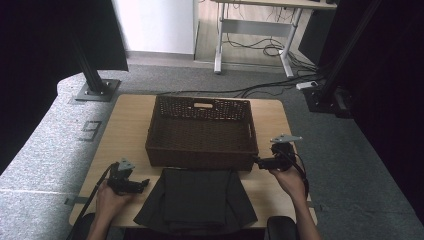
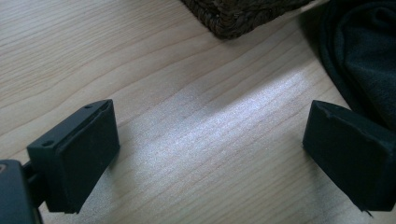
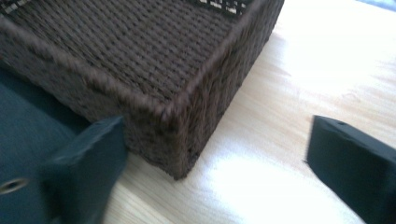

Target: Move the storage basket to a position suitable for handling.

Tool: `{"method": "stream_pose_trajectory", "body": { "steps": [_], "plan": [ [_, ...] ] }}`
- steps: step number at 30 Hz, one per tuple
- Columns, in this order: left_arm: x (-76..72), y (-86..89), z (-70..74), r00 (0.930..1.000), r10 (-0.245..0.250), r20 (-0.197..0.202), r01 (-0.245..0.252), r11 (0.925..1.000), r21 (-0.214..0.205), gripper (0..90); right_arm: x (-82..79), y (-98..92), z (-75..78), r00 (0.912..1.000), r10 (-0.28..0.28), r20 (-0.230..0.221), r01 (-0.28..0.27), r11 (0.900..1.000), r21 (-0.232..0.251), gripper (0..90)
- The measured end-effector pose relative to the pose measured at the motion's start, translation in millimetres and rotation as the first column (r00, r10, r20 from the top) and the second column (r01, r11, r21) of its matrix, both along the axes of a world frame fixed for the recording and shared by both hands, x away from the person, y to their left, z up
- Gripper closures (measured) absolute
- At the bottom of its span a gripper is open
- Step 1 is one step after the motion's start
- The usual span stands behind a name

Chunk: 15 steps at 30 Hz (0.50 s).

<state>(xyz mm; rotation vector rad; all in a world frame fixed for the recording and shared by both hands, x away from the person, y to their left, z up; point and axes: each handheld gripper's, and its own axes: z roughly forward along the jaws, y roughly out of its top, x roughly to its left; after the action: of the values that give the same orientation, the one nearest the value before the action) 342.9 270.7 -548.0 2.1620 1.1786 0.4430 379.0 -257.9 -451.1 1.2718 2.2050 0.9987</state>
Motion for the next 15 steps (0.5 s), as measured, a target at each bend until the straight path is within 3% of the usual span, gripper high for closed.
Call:
{"method": "stream_pose_trajectory", "body": {
  "steps": [7, 13, 15],
  "plan": [
    [1.5, -2.2, -0.5, 0.9999, -0.008, -0.010, 0.008, 0.9999, 0.006, 0.0, -4.8, 0.2, -22.6, 0.9996, -0.013, -0.024, 0.014, 0.9997, 0.020, 0.0],
    [1.5, -2.1, -0.4, 0.9999, -0.008, -0.011, 0.008, 1.0000, 0.005, 0.0, -7.9, -0.3, -53.6, 0.9982, -0.020, -0.057, 0.019, 0.9998, -0.009, 0.0],
    [1.5, -2.1, -0.4, 0.9999, -0.008, -0.011, 0.008, 1.0000, 0.005, 0.0, -8.2, -0.4, -56.6, 0.9980, -0.020, -0.060, 0.019, 0.9997, -0.012, 0.0]
  ]
}}
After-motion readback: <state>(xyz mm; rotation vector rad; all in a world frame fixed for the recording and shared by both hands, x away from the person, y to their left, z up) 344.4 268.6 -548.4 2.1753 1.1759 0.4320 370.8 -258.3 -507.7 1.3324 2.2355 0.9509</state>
